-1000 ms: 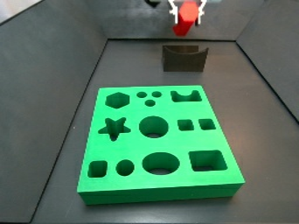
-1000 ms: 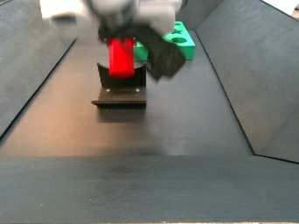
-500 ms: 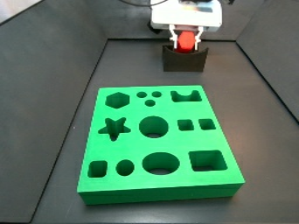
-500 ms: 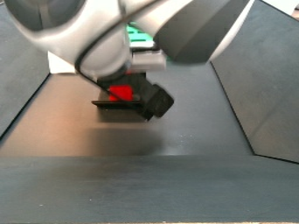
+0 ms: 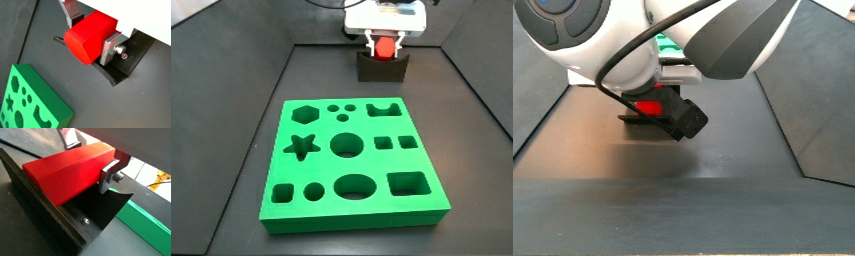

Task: Pick up the hexagon object. Move up. Place the hexagon object on the fixture. Regrasp the hexagon object. Move to above the board. Insert the hexagon object.
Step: Place the hexagon object on the fixture, then regrasp the hexagon object.

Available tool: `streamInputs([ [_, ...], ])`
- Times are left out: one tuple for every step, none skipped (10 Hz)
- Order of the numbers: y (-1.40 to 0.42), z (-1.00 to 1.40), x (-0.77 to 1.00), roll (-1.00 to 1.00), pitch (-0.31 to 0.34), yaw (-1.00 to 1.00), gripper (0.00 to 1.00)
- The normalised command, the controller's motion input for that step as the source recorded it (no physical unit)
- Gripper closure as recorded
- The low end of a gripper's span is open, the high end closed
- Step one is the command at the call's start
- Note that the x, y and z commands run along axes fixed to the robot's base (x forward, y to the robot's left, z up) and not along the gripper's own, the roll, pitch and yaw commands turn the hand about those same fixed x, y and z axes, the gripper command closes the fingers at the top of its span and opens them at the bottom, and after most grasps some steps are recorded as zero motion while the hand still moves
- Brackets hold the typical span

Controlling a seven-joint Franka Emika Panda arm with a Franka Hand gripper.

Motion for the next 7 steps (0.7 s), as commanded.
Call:
streamInputs([
  [-0.50, -0.17, 0.00, 0.00, 0.000, 0.00, 1.00],
  [0.00, 0.00, 0.00, 0.00, 0.000, 0.00, 0.00],
  [0.00, 1.00, 0.00, 0.09, -0.012, -0.03, 0.00],
  [0.00, 1.00, 0.00, 0.09, -0.011, -0.03, 0.00],
  [0.00, 1.00, -0.02, 0.09, -0.005, -0.01, 0.00],
  [0.00, 1.00, -0.03, 0.09, -0.004, 0.00, 0.00],
  [0.00, 1.00, -0.03, 0.08, 0.017, 0.01, 0.00],
])
